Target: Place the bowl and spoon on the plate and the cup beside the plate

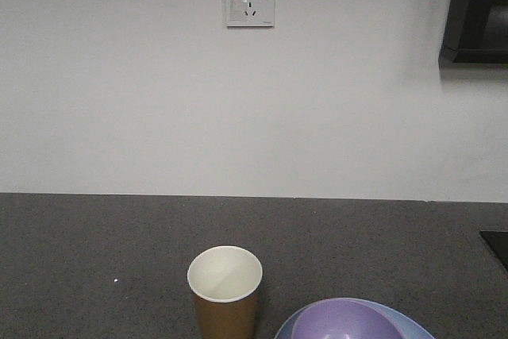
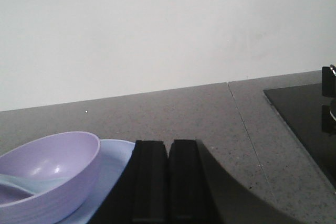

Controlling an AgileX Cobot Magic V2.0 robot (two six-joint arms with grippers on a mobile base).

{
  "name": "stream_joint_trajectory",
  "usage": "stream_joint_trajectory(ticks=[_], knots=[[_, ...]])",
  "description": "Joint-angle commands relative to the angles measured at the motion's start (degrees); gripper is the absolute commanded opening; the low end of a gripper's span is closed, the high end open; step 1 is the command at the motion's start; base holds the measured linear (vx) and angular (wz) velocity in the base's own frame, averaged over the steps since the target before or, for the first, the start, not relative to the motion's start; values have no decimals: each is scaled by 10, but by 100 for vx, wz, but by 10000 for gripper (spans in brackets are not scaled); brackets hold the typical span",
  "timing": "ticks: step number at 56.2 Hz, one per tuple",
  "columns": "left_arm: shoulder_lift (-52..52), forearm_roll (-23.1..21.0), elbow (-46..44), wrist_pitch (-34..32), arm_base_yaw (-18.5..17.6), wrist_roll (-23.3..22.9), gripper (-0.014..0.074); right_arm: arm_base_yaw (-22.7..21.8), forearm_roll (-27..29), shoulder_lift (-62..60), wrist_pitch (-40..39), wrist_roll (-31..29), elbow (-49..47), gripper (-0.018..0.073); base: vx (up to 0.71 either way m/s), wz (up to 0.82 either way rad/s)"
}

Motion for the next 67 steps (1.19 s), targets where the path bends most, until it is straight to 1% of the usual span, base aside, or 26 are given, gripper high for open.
stream_joint_trajectory(ticks=[1,67], knots=[[-4,-5,-15,-46,0,-5,-3,-2,-4,-6,-54,-4,2,-8,0,0],[-4,-5,-15,-46,0,-5,-3,-2,-4,-6,-51,-4,2,-8,0,0]])
